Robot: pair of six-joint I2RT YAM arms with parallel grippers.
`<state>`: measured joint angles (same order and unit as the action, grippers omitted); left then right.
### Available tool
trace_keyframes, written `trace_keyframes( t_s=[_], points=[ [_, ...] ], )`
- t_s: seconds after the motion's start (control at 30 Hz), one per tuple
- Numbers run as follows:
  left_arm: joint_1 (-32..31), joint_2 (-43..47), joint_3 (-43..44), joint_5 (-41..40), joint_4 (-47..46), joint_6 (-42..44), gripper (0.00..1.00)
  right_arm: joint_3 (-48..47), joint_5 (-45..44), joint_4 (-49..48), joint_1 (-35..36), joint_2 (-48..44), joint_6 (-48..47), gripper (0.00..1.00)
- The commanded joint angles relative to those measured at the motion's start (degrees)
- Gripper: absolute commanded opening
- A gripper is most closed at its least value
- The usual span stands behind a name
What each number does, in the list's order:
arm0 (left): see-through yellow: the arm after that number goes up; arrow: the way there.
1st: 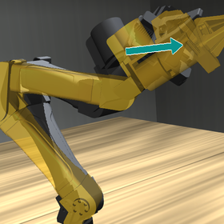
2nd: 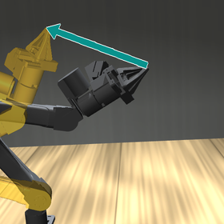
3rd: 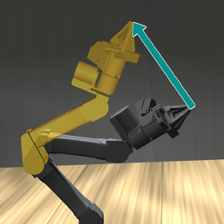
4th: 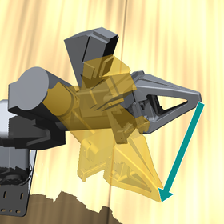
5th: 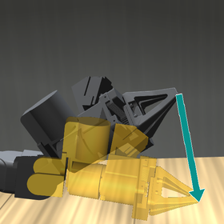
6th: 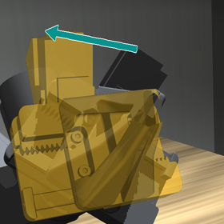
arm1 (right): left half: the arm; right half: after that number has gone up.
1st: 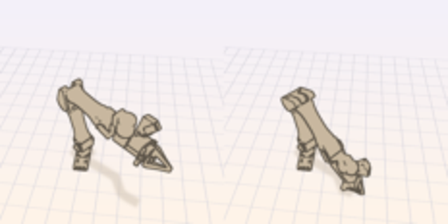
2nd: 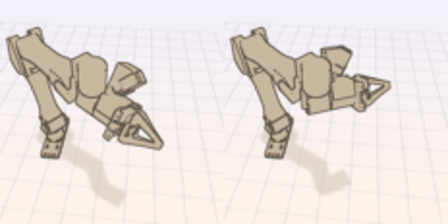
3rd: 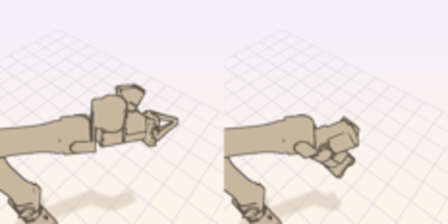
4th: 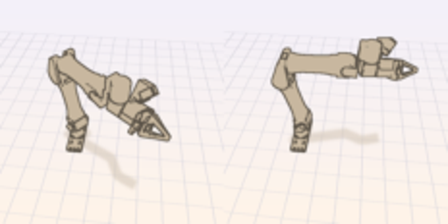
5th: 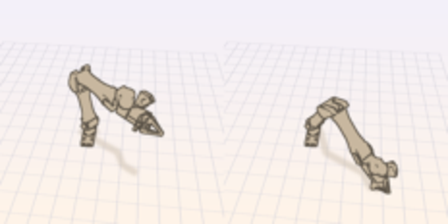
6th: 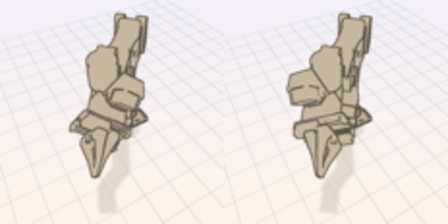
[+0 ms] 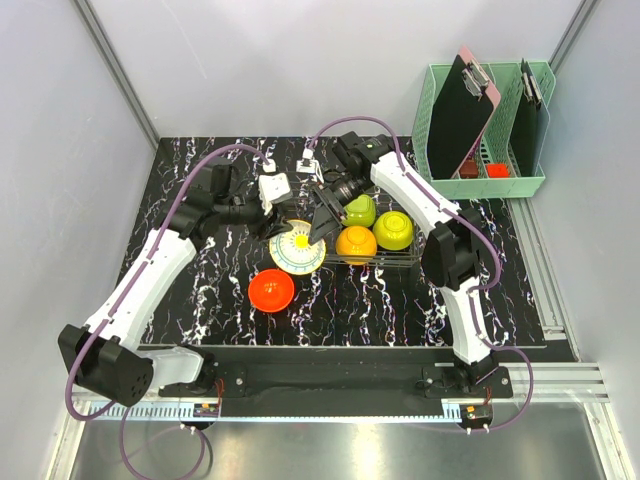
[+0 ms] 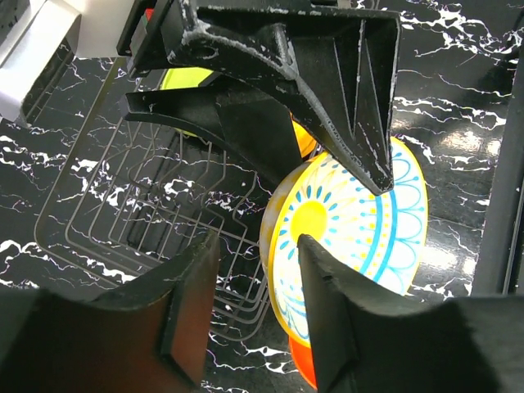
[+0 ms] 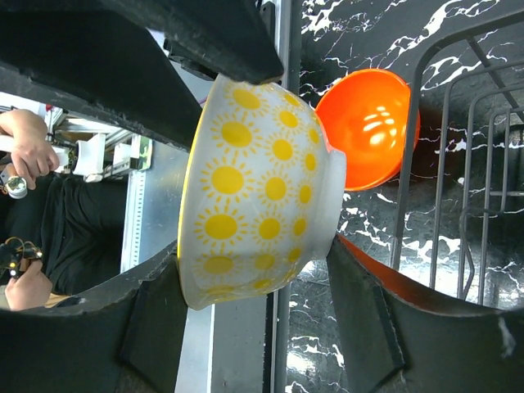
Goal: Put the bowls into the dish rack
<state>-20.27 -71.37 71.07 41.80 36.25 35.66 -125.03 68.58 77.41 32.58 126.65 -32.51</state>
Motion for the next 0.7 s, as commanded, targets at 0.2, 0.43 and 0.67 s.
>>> trace_keyframes(
  t_s=[0.2, 0.43, 0.67],
  points=[
    [4.17, 1.23, 4.25, -2.25, -5.83, -6.65, 0.66, 0.06, -6.76, 0.91, 0.29, -1.76, 9.83, 0.00],
    [10.95, 3.26, 1.18, -3.13, -5.93, -8.06, 0.99, -2.49, -19.95, -3.30, 0.29, -4.04, 14.57, 0.00],
    [14.56, 5.01, -7.06, -4.01, -3.12, -6.22, 0.99, -6.88, -34.01, -4.81, 0.29, -7.56, 16.25, 0.00]
  ],
)
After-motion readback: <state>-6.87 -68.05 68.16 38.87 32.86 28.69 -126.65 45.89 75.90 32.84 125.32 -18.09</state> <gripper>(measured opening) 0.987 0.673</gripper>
